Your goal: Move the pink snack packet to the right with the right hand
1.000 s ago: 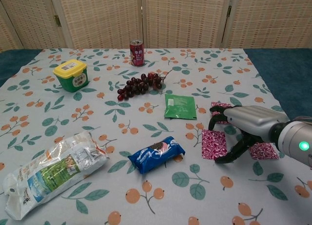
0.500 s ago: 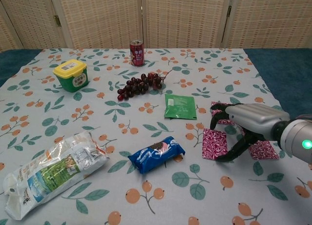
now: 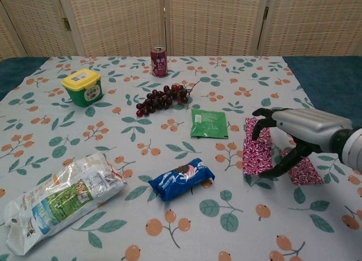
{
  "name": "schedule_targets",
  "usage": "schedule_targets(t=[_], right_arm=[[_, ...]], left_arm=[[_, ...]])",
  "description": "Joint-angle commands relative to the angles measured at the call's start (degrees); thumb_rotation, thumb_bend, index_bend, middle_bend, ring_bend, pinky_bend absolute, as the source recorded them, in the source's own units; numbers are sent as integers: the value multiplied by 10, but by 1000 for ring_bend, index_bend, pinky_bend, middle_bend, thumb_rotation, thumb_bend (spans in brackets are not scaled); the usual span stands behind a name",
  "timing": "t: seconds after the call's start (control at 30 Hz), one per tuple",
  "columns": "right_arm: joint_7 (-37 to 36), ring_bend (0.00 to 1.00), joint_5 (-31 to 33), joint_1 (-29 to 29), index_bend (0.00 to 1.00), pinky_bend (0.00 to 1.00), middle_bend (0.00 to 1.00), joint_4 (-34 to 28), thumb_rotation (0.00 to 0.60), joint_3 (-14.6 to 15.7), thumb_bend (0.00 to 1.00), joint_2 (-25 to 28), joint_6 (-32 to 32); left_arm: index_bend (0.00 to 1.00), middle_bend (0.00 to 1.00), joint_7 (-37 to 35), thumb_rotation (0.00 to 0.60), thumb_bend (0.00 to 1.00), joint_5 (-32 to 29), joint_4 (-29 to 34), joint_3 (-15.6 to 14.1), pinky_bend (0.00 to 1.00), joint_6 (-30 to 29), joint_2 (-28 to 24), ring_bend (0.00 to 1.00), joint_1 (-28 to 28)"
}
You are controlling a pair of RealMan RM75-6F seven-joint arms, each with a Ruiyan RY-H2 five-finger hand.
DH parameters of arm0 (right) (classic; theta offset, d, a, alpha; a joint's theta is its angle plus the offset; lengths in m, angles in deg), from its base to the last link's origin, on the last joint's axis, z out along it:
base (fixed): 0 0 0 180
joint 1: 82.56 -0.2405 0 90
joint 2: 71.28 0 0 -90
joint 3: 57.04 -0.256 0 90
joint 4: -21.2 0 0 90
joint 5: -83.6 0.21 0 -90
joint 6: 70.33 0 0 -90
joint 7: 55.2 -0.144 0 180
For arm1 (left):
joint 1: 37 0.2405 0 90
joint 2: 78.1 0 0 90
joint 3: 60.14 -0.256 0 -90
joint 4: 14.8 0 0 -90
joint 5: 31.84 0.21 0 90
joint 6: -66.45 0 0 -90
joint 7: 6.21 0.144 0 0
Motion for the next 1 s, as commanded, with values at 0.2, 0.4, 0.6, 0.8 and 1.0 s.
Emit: schedule_targets(t=[0.2,0.4,0.6,0.8,1.0], right_arm=[[-60,0,-57,30,291,0,50,-10,420,26,156,74,4],[-117,0,-111,36,291,0,50,33,416,41,156,86,-16],[-163,0,-151,38,291,0,50,88,410,47,156,72,-31],[-186,0,-179,35,291,0,50,125,406,49,155,55,-42],[-199,0,-194,37,291,0,50,146,405,48,156,47,-45]], left_arm=[[184,69,10,600,239,3,12,0,0,-2,-3,79,-1],[183,69,24,600,239,7,26,-1,0,-3,-6,79,-3],[184,69,37,600,239,6,41,-1,0,-5,-11,79,-3],[184,69,43,600,239,5,49,-1,0,-6,-15,79,-1],[183,69,45,600,239,2,51,-2,0,-7,-16,78,1]])
